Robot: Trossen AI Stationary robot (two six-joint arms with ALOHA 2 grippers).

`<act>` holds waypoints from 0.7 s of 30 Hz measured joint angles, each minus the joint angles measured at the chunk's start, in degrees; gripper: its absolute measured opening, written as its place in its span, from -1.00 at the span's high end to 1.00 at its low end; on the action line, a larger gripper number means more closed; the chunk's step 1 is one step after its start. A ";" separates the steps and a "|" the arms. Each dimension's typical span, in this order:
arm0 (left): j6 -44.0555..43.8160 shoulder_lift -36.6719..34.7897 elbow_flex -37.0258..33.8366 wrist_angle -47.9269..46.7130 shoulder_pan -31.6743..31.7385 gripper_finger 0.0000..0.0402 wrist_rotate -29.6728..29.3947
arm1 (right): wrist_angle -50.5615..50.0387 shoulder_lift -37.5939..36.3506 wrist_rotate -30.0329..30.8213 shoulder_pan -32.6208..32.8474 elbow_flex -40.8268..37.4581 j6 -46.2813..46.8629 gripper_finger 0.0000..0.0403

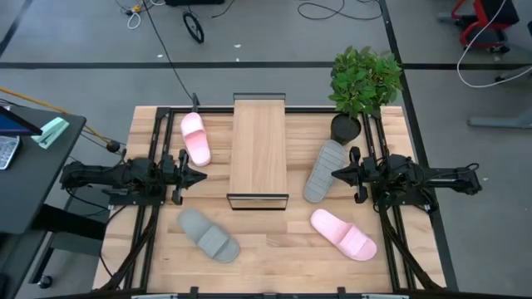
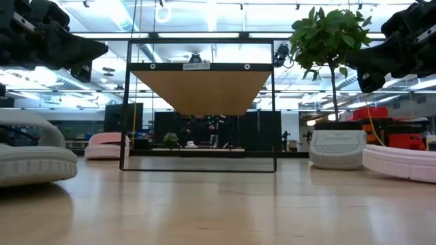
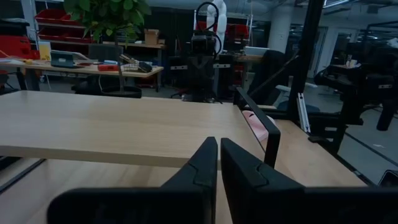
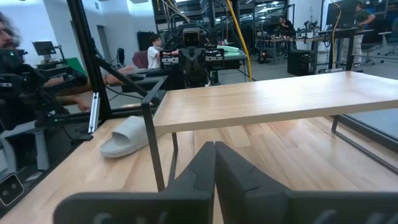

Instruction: Pick and place slides into the shelf

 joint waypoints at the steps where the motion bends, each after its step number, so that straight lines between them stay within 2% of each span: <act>1: -0.01 0.00 0.00 0.01 -0.01 0.87 0.00 | 0.01 0.01 0.01 0.00 0.01 -0.01 0.93; 11: -0.02 -0.02 -0.02 0.02 -0.02 0.81 0.00 | 0.02 0.00 0.01 0.00 0.00 -0.02 0.93; 21: 0.00 -0.01 0.00 0.00 -0.01 0.87 0.00 | 0.01 0.00 0.01 0.00 0.00 0.00 0.93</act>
